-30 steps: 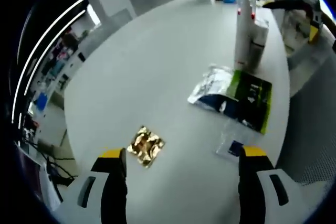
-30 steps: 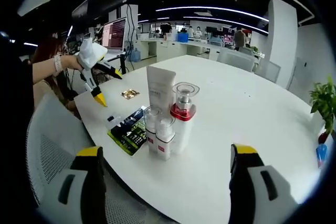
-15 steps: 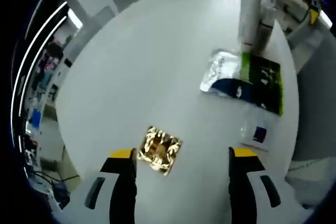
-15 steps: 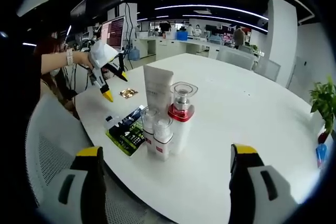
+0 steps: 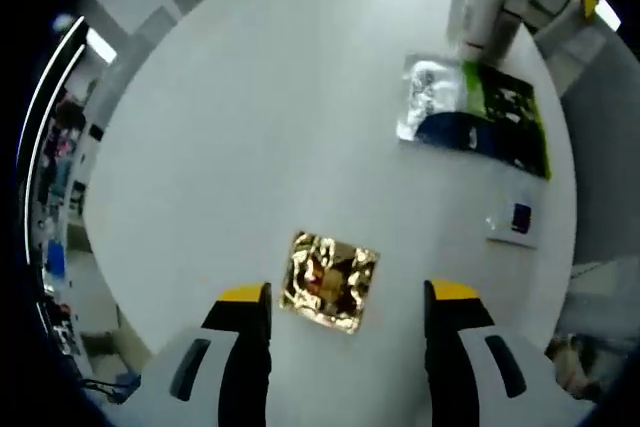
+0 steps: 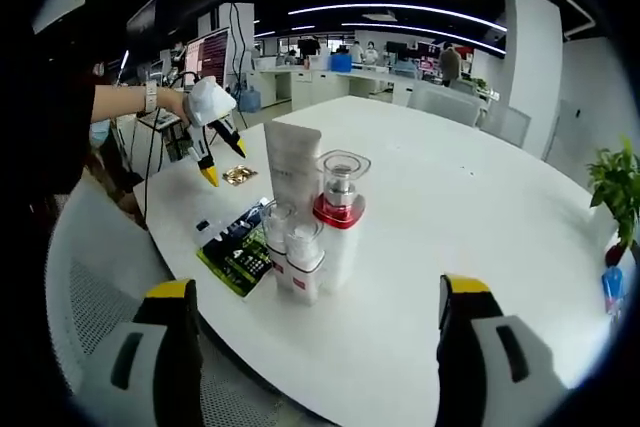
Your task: Arrange the skincare products in the storage area until every visible bottle or jar stands upright without overlapping.
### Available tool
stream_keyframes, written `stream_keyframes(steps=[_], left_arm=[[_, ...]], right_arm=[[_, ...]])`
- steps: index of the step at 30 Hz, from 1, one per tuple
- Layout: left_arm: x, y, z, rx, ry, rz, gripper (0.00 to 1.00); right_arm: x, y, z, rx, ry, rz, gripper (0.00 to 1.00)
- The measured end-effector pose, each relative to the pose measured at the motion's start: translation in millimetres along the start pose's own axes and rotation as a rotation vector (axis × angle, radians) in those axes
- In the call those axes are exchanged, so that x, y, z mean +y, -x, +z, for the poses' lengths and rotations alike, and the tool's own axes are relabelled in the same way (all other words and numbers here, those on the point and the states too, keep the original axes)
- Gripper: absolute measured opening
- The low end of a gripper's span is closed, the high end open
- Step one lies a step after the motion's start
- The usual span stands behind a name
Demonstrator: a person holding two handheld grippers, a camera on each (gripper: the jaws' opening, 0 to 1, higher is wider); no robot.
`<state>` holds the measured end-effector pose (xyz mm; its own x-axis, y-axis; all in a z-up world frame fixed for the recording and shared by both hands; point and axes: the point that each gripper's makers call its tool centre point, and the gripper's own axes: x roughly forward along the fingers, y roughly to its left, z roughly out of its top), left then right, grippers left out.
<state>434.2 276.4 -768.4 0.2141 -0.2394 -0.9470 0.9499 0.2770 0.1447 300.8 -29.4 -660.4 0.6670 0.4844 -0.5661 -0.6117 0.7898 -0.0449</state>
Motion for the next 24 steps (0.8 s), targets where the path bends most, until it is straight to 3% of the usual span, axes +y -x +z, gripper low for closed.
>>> stream_keyframes(steps=[17,24], left_arm=[[8.7,-18,-9.8,0.071,-0.048,-0.108,0.48],[11.4,-20,-10.9,0.079,-0.05,-0.149,0.5]], right_arm=[[-7,-2,-7.3,0.028,-0.02,-0.018,1.0],[-7,-3,-6.6,0.025,-0.031,-0.016,1.0]])
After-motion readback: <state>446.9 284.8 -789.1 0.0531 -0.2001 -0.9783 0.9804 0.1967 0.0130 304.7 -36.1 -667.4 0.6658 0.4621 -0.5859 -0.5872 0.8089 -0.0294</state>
